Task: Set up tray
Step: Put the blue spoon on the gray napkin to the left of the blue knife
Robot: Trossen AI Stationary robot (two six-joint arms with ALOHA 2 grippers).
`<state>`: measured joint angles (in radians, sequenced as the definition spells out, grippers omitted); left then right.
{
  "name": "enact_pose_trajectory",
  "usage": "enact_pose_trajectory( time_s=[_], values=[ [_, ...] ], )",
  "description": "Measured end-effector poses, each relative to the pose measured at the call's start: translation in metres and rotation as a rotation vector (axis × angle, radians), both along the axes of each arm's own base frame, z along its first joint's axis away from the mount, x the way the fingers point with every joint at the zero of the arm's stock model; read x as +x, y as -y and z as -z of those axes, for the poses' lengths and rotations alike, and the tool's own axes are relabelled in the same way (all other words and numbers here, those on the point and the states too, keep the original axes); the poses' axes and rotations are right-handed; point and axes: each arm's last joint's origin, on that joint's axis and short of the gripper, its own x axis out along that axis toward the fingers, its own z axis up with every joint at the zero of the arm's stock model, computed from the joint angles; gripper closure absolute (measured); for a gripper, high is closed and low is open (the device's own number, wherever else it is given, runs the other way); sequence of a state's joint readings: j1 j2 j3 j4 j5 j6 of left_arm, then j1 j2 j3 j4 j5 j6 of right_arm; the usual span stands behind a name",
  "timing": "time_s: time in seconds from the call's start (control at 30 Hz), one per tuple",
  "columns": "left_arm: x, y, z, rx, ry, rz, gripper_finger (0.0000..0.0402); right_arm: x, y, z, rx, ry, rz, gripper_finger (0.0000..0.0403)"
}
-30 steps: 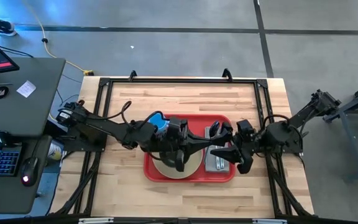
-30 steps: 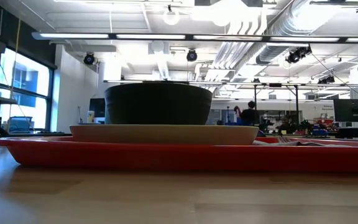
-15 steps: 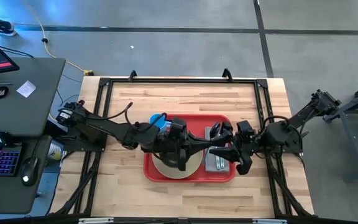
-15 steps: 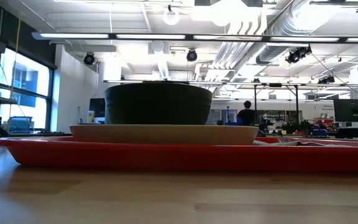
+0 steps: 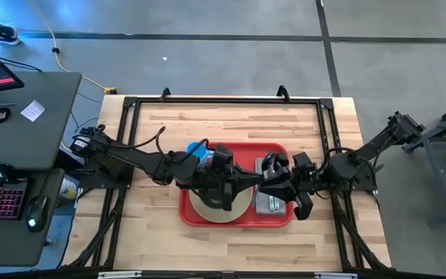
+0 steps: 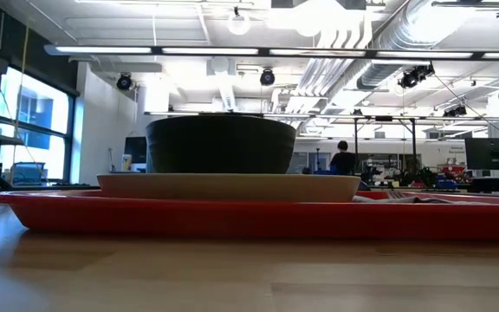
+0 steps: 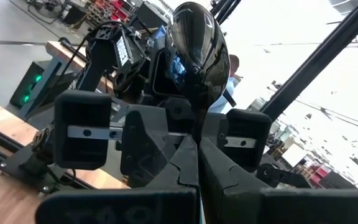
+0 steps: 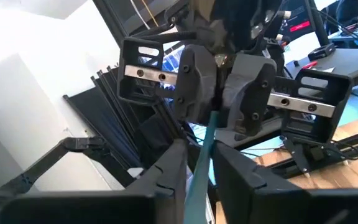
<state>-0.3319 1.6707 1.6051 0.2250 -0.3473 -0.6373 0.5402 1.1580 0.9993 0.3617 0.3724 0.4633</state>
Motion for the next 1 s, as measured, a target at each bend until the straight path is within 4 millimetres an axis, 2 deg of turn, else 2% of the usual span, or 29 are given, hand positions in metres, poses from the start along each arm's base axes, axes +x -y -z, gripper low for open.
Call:
enact_pose_trajectory(
  time_s=[0.2, 0.5, 0.73, 1.0],
  values=[
    [-0.0003, 0.0010, -0.0002, 0.001, 0.001, 0.009, 0.0375, 0.0022, 0.0030, 0.0003, -0.009, 0.001, -0.024, 0.0395],
    [-0.0002, 0.0008, 0.0002, -0.013, -0.003, 0.008, 0.0370, 0.0028, 0.0043, -0.0001, 0.000, 0.003, -0.015, 0.0359],
    [-0.0002, 0.0008, 0.0001, -0.013, -0.002, 0.009, 0.0374, 0.0028, 0.0043, 0.0000, -0.003, 0.003, -0.013, 0.0393],
    [-0.0002, 0.0007, 0.0002, -0.013, -0.003, 0.004, 0.0362, 0.0028, 0.0045, 0.0001, 0.001, 0.001, -0.008, 0.0398]
  ],
)
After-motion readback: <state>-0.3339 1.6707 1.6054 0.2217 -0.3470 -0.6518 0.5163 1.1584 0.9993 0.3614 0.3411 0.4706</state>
